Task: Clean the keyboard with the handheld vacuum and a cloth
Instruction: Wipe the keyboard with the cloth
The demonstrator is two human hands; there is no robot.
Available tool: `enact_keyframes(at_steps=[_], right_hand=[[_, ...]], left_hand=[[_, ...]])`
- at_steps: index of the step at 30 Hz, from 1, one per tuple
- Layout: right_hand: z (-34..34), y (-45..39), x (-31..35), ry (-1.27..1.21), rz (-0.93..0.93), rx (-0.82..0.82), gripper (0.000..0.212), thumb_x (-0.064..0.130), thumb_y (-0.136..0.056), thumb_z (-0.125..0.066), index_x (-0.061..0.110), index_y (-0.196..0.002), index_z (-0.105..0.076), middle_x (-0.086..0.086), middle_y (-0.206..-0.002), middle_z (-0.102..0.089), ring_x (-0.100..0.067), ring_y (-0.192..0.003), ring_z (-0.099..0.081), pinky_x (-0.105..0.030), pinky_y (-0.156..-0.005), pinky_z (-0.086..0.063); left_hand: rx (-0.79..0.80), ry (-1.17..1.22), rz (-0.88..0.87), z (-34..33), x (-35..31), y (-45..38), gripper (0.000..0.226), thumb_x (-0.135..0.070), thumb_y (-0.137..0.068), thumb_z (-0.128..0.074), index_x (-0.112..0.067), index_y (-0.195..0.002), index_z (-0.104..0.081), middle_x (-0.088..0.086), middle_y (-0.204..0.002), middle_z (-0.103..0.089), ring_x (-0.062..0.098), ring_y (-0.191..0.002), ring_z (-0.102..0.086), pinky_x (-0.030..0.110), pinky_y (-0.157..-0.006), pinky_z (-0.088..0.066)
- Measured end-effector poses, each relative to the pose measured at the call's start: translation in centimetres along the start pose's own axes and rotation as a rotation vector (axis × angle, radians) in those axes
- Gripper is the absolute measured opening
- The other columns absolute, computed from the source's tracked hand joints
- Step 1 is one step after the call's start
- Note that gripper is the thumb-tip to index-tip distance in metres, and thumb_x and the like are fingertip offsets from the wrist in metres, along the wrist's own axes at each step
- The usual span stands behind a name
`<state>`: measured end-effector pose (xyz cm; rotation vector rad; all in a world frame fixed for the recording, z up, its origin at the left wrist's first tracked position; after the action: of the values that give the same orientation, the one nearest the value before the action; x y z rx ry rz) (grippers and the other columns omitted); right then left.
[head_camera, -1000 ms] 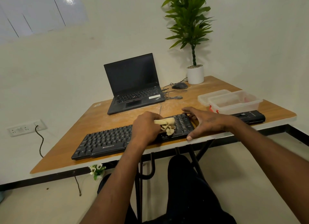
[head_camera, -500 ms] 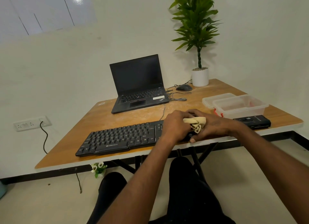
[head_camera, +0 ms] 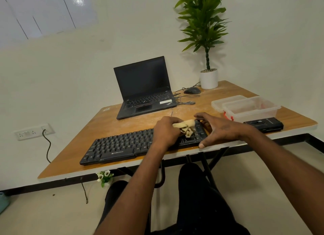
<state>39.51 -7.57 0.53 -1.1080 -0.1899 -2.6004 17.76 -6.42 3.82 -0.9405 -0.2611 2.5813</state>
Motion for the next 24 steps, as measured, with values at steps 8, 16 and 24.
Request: enact_keyframes(at_steps=[8,16,24], right_hand=[[-0.1,-0.1,-0.3,-0.036,-0.011,0.003,0.108,0.029,-0.073,-0.091,0.034,-0.154,-0.02,0.012,-0.137,-0.042,-0.007,-0.124,-0.044,-0.008,-0.084,-0.035],[-0.1,0.1,-0.5,-0.012,0.007,-0.014,0.114,0.038,-0.071,-0.091,0.034,-0.157,-0.016,0.004,-0.161,-0.028,-0.011,-0.134,-0.034,-0.017,-0.093,-0.036],[-0.2,0.0,-0.2,-0.033,0.01,0.008,0.11,0.037,-0.07,-0.093,0.039,-0.152,-0.02,0.011,-0.145,-0.043,-0.012,-0.131,-0.043,-0.017,-0.094,-0.037]], left_hand=[[-0.001,-0.072,-0.1,-2.1,-3.3,-1.2,0.032,-0.007,-0.091,-0.069,-0.021,-0.117,-0.08,0.005,-0.11,-0.079,0.022,-0.101,-0.069,0.037,-0.086,-0.058],[-0.057,-0.17,0.021,1.3,1.6,-1.6,0.029,-0.009,-0.095,-0.069,-0.022,-0.119,-0.079,0.001,-0.112,-0.079,0.014,-0.095,-0.066,0.036,-0.083,-0.058],[-0.04,-0.065,-0.083,-2.6,-2.0,-2.5,0.029,-0.01,-0.094,-0.069,-0.022,-0.119,-0.079,0.002,-0.112,-0.078,0.019,-0.102,-0.067,0.034,-0.083,-0.055]])
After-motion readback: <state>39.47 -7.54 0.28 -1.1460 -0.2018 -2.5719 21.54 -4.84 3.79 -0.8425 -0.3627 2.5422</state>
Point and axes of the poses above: each hand's wrist, its own y-axis away from the middle knuckle, its own z-axis out of the back of the hand, x = y × z, the point moved 3 cm from there along -y, towards the middle knuckle
